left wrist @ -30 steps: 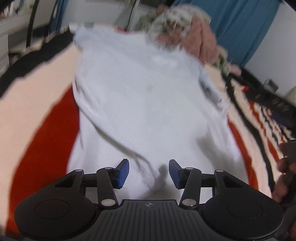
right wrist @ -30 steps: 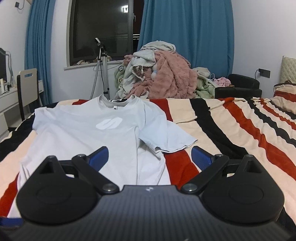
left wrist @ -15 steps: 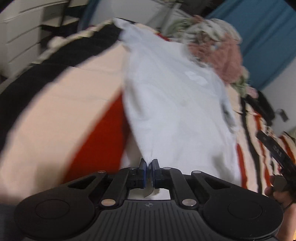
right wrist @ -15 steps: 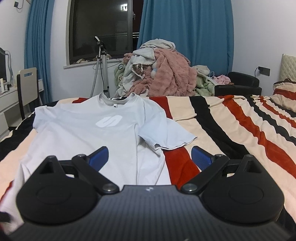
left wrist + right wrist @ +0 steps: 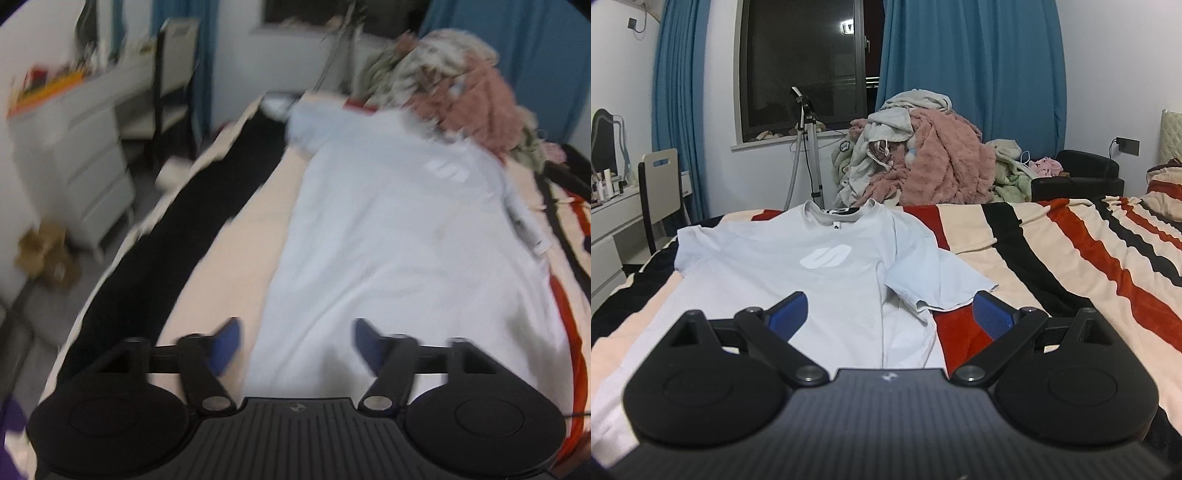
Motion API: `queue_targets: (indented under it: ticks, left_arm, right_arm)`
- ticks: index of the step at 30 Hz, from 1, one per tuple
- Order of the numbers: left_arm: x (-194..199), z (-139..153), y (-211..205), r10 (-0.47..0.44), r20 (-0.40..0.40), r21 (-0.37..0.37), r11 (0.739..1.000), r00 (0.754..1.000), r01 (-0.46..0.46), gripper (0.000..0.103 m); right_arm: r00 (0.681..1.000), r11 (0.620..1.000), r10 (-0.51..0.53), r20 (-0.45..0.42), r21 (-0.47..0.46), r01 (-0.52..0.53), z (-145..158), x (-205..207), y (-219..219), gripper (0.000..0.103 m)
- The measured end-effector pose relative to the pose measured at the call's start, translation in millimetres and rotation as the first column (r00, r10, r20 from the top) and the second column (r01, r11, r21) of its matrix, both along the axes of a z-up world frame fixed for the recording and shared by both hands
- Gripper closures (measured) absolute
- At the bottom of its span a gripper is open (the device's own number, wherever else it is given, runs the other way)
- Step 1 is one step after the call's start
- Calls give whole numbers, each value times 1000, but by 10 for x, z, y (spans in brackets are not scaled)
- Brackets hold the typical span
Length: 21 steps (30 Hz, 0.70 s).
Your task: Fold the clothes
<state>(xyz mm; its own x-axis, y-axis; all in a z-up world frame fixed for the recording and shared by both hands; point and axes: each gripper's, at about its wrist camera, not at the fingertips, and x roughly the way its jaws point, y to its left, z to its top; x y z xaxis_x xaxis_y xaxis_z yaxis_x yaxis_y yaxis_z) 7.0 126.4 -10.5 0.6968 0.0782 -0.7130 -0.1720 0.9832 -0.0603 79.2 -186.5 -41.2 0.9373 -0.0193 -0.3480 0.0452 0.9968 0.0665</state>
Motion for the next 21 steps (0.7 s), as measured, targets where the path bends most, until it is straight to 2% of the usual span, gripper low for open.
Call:
queue_targets:
  ticks: [3, 5, 8, 16, 17, 21]
  left_arm:
    - [133, 77, -201, -45, 91, 0, 999, 995, 45, 12]
    - [222, 41, -316, -71, 129, 9, 997, 989, 71, 5]
    - [355, -12, -488, -112, 186, 24, 994, 976, 109, 1]
    - [709, -154, -948, -219, 328, 75, 976, 919, 206, 0]
    - [729, -196, -952, -222, 333, 78, 975, 916, 208, 0]
    - [784, -311, -817, -194, 300, 37, 981, 934, 192, 0]
  right_arm:
    - [1000, 1000, 1, 12, 8, -1, 28, -15, -11, 6]
    - [1000, 1000, -2, 23, 14, 2, 47, -30, -25, 6]
    - [999, 1000, -14, 50, 27, 13, 74, -50, -65, 6]
    - [994, 999, -47, 96, 15, 46, 22, -9, -73, 6]
    - [994, 999, -49, 96, 18, 48, 6, 17, -65, 6]
    - [996, 999, -47, 82, 29, 45, -59, 150, -22, 6]
